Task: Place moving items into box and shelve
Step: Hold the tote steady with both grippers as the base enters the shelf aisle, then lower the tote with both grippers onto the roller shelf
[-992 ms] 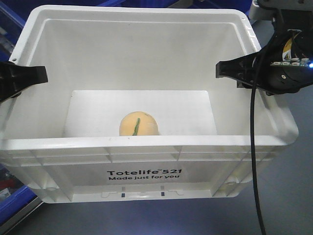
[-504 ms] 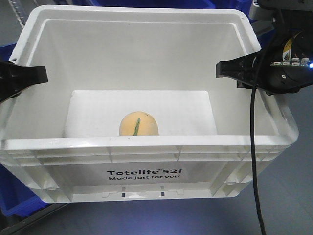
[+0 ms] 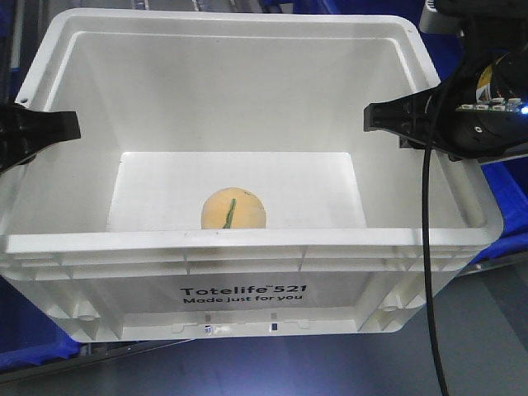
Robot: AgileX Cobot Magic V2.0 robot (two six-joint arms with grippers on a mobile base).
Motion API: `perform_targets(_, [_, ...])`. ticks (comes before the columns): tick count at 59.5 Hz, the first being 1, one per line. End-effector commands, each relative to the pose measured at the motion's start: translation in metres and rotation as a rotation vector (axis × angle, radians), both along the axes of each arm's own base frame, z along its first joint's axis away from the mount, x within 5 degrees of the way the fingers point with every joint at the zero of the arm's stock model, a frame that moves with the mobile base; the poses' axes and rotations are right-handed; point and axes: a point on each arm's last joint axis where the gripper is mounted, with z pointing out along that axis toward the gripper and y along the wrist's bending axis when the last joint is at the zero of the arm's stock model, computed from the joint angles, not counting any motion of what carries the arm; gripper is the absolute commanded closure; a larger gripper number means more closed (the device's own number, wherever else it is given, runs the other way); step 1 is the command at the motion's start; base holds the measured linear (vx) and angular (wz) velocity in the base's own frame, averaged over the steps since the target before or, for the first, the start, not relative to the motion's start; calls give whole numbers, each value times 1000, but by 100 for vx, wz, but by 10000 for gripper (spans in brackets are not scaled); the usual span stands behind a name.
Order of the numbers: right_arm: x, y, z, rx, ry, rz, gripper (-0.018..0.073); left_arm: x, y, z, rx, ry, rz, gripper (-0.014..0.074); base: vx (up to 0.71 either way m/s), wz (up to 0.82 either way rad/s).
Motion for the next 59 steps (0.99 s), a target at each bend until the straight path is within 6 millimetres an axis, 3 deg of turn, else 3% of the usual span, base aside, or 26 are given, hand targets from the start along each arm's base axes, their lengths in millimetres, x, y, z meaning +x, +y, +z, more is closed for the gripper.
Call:
perform_targets(1, [0, -4, 31, 36, -172, 27, 477, -1, -1, 30, -47, -196, -62, 432, 16, 62])
perform_targets(26, [0, -4, 31, 34, -173, 27, 477, -1, -1, 30, -47, -196, -62, 432, 16, 45])
perform_targets(59, [0, -4, 31, 34, -173, 27, 477, -1, -1, 30, -47, -196, -62, 432, 17, 0])
